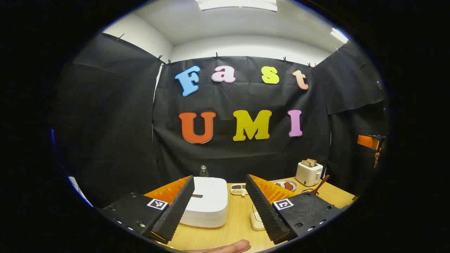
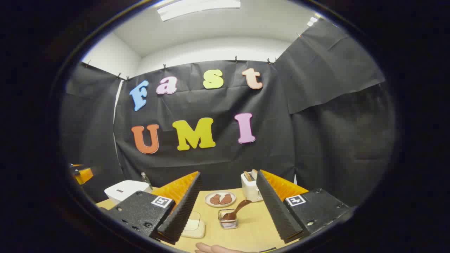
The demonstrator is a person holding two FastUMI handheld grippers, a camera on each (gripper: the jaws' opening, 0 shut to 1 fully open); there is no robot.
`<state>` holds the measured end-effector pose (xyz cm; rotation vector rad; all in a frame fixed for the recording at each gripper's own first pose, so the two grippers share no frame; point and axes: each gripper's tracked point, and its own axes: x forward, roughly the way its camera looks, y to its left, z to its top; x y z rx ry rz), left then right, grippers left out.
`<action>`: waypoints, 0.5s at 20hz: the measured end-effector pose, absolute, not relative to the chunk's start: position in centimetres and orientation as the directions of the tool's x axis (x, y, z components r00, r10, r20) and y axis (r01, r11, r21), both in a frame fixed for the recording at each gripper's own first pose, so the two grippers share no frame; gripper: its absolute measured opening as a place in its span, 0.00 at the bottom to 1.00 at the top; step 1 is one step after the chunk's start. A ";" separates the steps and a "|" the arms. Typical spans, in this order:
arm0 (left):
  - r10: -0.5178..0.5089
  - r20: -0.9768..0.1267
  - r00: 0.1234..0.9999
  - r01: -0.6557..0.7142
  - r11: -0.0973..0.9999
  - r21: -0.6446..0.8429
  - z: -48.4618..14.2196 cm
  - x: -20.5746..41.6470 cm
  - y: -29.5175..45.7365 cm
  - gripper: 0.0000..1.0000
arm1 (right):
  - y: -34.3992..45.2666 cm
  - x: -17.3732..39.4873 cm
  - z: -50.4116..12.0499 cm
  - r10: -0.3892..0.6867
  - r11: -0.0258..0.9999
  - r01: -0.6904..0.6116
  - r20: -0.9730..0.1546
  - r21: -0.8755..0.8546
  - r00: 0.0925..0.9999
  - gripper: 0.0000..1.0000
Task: Close the left gripper, press the button to open the rice cooker; take a wooden spoon from the chopstick holder with the right hand, scoop a spoonful of rice and pour it into the rice cooker, then put the wooden spoon back into the chopstick holder.
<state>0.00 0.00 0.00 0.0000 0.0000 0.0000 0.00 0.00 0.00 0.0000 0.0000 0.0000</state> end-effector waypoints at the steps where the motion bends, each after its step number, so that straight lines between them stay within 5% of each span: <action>1: -0.004 0.010 1.000 0.004 1.000 -0.001 0.2 0.0 0.1 0.93 | 0.2 0.0 0.0 0.009 1.000 -0.009 0.004 0.003 1.000 1.00; 10: 0.015 0.010 1.000 -0.014 0.999 -0.032 -0.1 0.6 1.2 0.93 | 1.2 -0.3 -0.8 0.032 0.999 -0.032 0.011 -0.016 0.999 1.00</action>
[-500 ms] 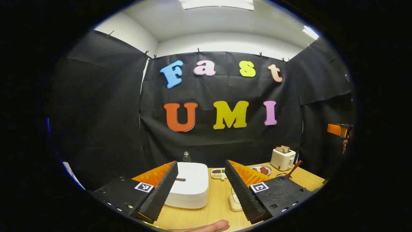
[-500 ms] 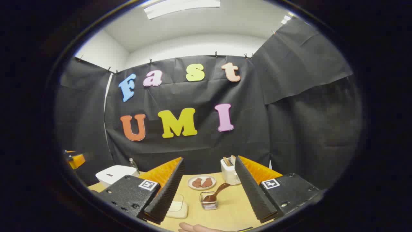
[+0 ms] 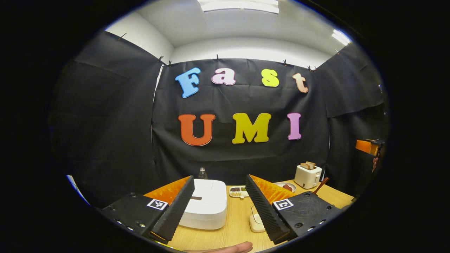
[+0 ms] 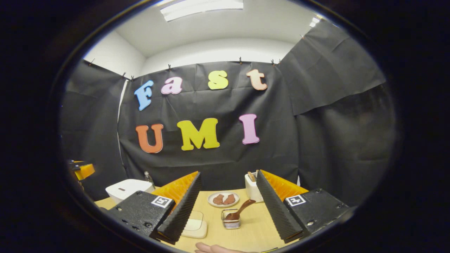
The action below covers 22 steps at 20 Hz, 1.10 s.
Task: Close the left gripper, press the button to open the rice cooker; take a wooden spoon from the chopstick holder with the right hand, scoop a spoonful of rice and pour it into the rice cooker, then put the wooden spoon back into the chopstick holder.
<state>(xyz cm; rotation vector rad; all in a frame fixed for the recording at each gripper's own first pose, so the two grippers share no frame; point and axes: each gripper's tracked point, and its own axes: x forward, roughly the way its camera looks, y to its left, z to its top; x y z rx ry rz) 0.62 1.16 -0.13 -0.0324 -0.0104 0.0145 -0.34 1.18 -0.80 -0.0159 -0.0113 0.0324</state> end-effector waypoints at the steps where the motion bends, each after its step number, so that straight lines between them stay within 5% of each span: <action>1: 0.016 0.012 1.000 -0.015 0.999 -0.042 0.0 0.7 1.4 0.93 | 1.2 -0.3 -1.1 0.035 0.999 -0.035 0.009 -0.019 0.999 0.94; 4: 0.022 0.023 0.999 -0.020 0.998 -0.055 0.0 1.3 2.0 0.93 | 1.2 0.0 -1.4 0.033 0.999 -0.033 0.007 -0.027 0.999 1.00; 12: 0.028 -0.065 0.998 -0.032 0.998 -0.058 -3.7 5.4 5.3 0.91 | 1.2 1.2 -3.4 0.031 0.999 -0.031 -0.007 -0.016 0.999 0.94; 17: -0.006 -0.125 0.992 -0.002 0.998 -0.065 -6.7 7.6 5.6 0.67 | 1.2 2.4 -6.0 0.037 0.999 -0.038 -0.053 -0.014 0.998 1.00; 19: -0.016 -0.181 0.983 0.008 0.999 -0.048 -8.4 8.5 5.8 0.40 | 1.3 2.8 -7.1 0.040 0.999 -0.042 -0.072 -0.027 0.997 1.00; 22: -0.002 -0.227 0.974 -0.001 1.000 -0.016 -10.1 10.0 6.6 0.22 | 1.4 3.2 -8.2 0.044 0.998 -0.047 -0.086 -0.043 0.995 1.00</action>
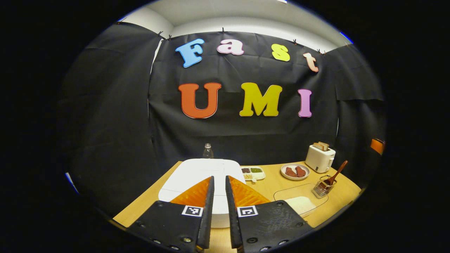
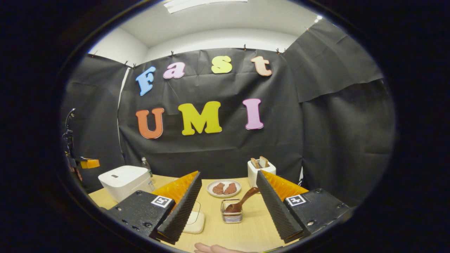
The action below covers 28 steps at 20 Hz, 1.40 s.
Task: Close the left gripper, press the button to open the rice cooker; take a wooden spoon from the chopstick holder with the right hand, scoop a spoonful of rice and pour it into the rice cooker, then put the wooden spoon back into the chopstick holder.
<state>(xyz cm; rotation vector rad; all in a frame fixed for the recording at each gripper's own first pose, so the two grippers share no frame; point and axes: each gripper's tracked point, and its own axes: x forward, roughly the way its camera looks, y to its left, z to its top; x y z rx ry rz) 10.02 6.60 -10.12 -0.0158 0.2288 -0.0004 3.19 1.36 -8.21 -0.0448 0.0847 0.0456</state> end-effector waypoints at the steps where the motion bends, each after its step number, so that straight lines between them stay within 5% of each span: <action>1: -0.011 -0.247 0.969 0.006 1.000 -0.022 -10.9 10.4 6.5 0.16 | 1.3 3.3 -8.6 0.044 0.998 -0.048 -0.088 -0.046 0.995 1.00; 10: 0.058 -0.394 0.917 -0.047 0.998 0.039 -16.2 14.1 8.5 0.15 | 1.1 4.4 -11.2 0.053 0.997 -0.058 -0.113 -0.046 0.992 1.00; 11: 0.064 -0.406 0.912 -0.052 0.998 0.041 -16.0 14.1 8.8 0.00 | 1.1 4.5 -11.7 0.053 0.997 -0.059 -0.121 -0.045 0.991 1.00; 23: 0.080 -0.472 0.878 -0.064 0.997 0.050 -19.0 17.3 9.6 0.00 | 1.5 5.3 -14.0 0.077 0.997 -0.081 -0.147 -0.018 0.986 1.00; 24: 0.076 -0.480 0.874 -0.057 0.997 0.054 -19.2 17.2 9.5 0.00 | 1.6 5.3 -14.2 0.079 0.996 -0.083 -0.150 -0.021 0.985 0.94; 28: 0.088 -0.492 0.866 -0.065 0.996 0.064 -19.4 17.4 9.8 0.00 | 1.9 5.2 -14.8 0.082 0.996 -0.088 -0.162 -0.028 0.983 1.00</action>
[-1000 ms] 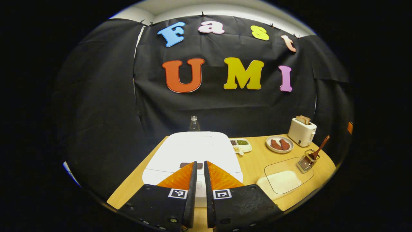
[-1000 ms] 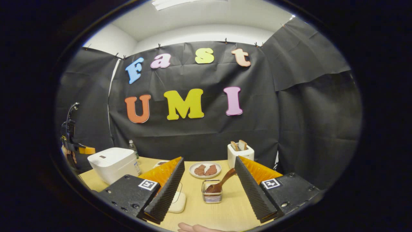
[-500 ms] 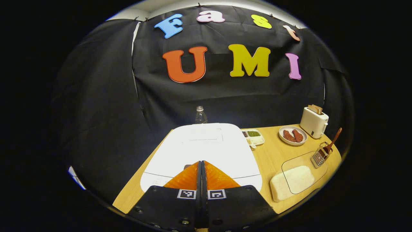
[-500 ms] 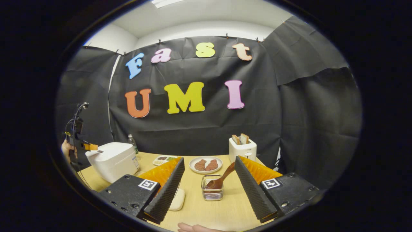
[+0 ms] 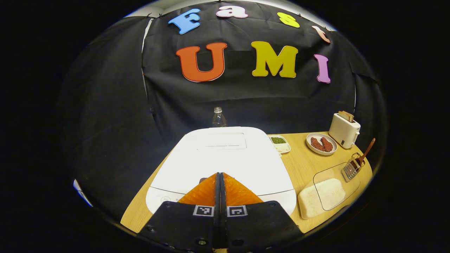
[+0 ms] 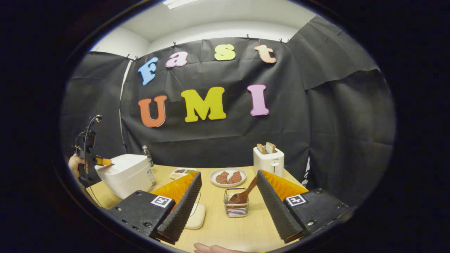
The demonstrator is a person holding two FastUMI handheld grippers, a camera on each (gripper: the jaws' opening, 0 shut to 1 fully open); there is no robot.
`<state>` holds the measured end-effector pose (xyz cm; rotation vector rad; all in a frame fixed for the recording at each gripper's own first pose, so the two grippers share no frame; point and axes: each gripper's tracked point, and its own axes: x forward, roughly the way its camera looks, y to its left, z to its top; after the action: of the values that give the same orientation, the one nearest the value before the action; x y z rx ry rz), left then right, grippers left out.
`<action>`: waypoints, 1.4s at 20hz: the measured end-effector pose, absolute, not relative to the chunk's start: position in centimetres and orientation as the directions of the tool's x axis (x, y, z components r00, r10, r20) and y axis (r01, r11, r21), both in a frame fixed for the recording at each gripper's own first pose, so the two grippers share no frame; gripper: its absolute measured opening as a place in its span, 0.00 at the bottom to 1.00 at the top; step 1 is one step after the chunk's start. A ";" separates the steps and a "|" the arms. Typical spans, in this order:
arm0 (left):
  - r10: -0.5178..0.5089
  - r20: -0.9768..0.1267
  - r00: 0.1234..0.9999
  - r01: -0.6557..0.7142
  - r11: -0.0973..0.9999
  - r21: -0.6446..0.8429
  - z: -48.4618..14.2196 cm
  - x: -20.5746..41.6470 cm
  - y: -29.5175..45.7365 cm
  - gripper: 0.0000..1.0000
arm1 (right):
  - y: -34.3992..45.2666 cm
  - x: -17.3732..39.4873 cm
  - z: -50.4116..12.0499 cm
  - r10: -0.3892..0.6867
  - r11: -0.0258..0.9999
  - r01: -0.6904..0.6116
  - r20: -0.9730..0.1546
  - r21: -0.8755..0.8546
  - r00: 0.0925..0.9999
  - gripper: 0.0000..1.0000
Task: Close the left gripper, press the button to open the rice cooker; take a wooden spoon from the chopstick holder with the right hand, scoop a spoonful of rice and pour it into the rice cooker, then put the wooden spoon back into the chopstick holder.
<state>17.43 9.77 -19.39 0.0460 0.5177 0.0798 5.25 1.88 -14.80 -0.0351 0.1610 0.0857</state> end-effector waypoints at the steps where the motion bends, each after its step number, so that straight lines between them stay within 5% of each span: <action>1: 0.095 -0.489 0.867 -0.069 0.995 0.070 -19.3 17.7 9.7 0.00 | 2.0 5.1 -14.9 0.086 0.995 -0.091 -0.162 -0.029 0.983 1.00; 4: 0.103 -0.540 0.835 -0.075 0.994 0.074 -20.4 17.3 9.6 0.00 | 1.9 5.2 -15.2 0.079 0.996 -0.086 -0.166 -0.037 0.983 0.94; 9: 0.100 -0.557 0.824 -0.103 0.994 0.027 -19.8 17.5 9.8 0.00 | 2.4 4.8 -15.9 0.088 0.995 -0.094 -0.182 -0.027 0.979 1.00; 14: 0.115 -0.365 0.924 -0.109 0.993 0.037 -12.9 16.1 9.4 0.00 | 2.8 3.9 -16.9 0.087 0.993 -0.102 -0.202 -0.061 0.975 0.95; 18: 0.062 -0.319 0.946 -0.069 0.998 -0.011 -9.2 13.0 7.2 0.00 | 2.8 3.0 -16.7 0.086 0.993 -0.101 -0.199 -0.068 0.976 0.95; 20: 0.042 -0.304 0.952 -0.052 0.998 -0.026 -8.4 10.9 6.1 0.18 | 2.6 2.6 -16.6 0.081 0.993 -0.097 -0.194 -0.073 0.978 0.95; 21: 0.031 -0.302 0.953 -0.043 0.998 -0.034 -8.4 10.1 5.8 0.46 | 2.5 2.4 -16.6 0.078 0.993 -0.094 -0.193 -0.075 0.978 0.95; 23: 0.042 -0.291 0.956 -0.053 0.998 -0.030 -8.3 8.7 5.9 0.72 | 2.1 2.3 -16.8 0.068 0.994 -0.084 -0.196 -0.074 0.978 0.95; 24: 0.056 -0.280 0.958 -0.064 0.998 -0.018 -8.3 8.0 6.2 0.75 | 2.0 2.3 -16.9 0.065 0.994 -0.081 -0.201 -0.073 0.977 1.00; 25: 0.068 -0.266 0.962 -0.073 0.997 -0.011 -8.2 7.2 6.2 0.98 | 1.9 2.3 -17.2 0.062 0.994 -0.079 -0.206 -0.073 0.977 1.00; 28: 0.068 -0.225 0.972 -0.078 0.996 -0.036 -7.9 5.1 5.9 0.98 | 1.1 3.0 -18.1 0.040 0.995 -0.059 -0.221 -0.079 0.974 1.00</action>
<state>5.13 5.94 -7.92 -0.0447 0.2258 0.0734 2.99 1.10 -18.09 -0.0854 0.2212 0.0500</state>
